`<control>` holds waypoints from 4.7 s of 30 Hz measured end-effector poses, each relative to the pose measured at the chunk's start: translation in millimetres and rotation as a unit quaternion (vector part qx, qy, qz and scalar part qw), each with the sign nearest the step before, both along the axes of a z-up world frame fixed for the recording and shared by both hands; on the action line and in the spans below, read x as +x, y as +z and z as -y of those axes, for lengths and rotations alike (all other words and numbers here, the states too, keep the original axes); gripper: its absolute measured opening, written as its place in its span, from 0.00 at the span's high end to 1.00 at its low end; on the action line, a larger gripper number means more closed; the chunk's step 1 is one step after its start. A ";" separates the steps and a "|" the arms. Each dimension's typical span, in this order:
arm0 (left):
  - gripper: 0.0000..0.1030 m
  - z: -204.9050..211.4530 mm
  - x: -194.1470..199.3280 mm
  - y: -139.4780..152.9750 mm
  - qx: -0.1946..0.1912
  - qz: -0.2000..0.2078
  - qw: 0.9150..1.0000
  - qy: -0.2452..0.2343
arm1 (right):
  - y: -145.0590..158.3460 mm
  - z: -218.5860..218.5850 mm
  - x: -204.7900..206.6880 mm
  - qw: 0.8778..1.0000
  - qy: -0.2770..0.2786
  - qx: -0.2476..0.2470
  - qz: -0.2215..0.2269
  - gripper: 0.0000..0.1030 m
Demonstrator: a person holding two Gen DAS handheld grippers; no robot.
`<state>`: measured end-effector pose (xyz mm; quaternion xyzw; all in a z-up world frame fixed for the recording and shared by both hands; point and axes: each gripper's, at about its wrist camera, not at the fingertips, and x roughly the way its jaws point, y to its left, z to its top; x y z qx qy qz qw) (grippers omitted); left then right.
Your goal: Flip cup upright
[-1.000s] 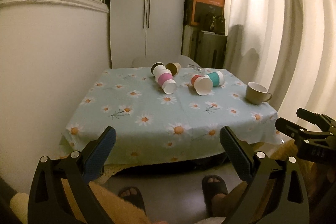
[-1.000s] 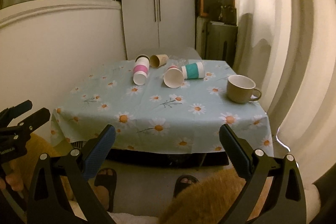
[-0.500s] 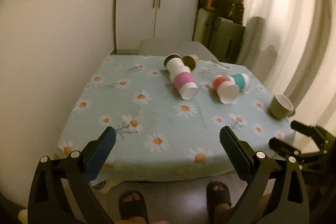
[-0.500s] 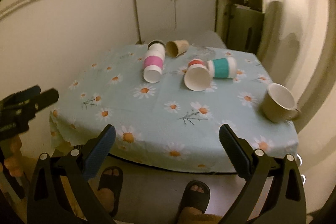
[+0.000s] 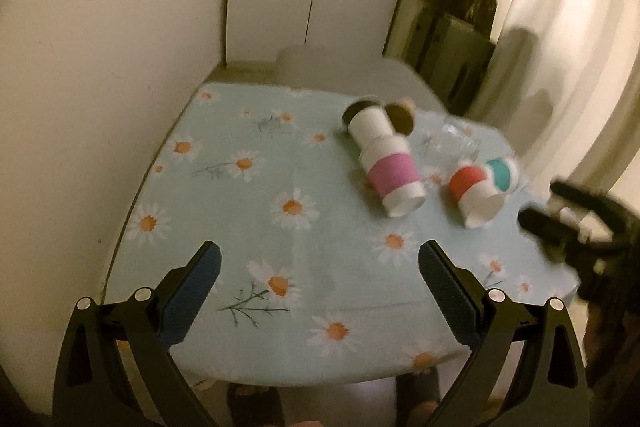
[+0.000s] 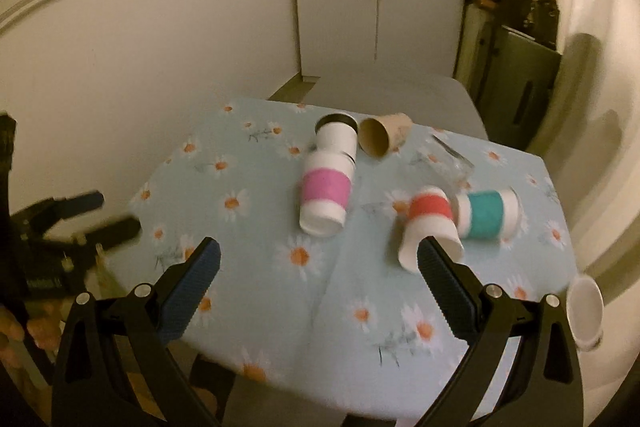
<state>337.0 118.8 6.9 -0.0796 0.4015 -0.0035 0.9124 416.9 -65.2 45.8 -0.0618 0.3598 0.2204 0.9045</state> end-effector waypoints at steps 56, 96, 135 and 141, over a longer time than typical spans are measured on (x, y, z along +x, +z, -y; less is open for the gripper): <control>0.06 -9.7 21.6 -42.7 -0.053 -0.068 0.996 -0.004 | -79.0 -11.0 77.8 0.921 -0.051 0.060 -0.382 0.39; 0.07 41.3 23.8 -60.5 -0.051 -0.118 0.989 -0.078 | -56.9 112.5 -34.2 0.963 -0.093 0.132 -0.216 0.30; 0.37 138.3 110.8 -96.9 0.003 -0.280 0.957 -0.079 | -84.3 150.4 -56.4 0.954 -0.045 0.185 -0.232 0.30; 0.37 133.5 103.0 -83.6 -0.007 -0.261 0.962 -0.081 | -86.5 149.8 -55.0 0.954 -0.049 0.182 -0.233 0.30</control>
